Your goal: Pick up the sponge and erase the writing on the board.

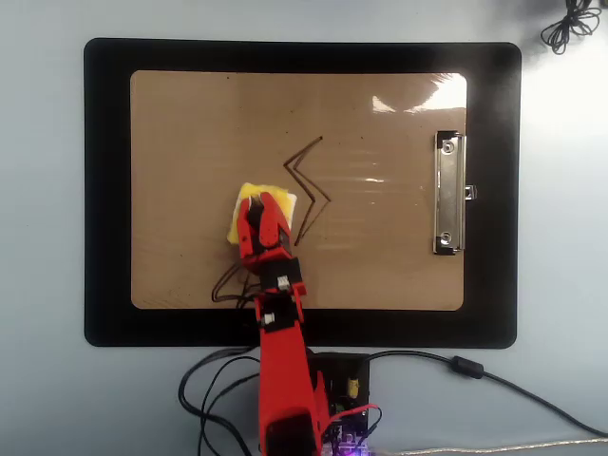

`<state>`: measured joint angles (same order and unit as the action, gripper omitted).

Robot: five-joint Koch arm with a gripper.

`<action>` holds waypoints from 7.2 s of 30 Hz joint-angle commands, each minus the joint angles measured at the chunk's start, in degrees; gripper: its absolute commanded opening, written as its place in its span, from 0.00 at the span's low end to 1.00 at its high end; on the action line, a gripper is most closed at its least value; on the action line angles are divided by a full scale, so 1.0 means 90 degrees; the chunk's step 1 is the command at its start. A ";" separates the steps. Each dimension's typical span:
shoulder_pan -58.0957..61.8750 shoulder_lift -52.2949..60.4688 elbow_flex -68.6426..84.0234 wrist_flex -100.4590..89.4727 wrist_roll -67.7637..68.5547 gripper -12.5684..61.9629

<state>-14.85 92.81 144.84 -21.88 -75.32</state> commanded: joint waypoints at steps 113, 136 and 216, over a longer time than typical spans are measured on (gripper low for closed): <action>0.1084 0.3506 0.0996 0.3437 0.0703 0.06; 0.0957 0.2842 0.0820 0.2988 0.0811 0.06; 0.2549 -0.0498 -0.1396 0.1621 0.1123 0.06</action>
<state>8.09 89.30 133.42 -9.14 -63.46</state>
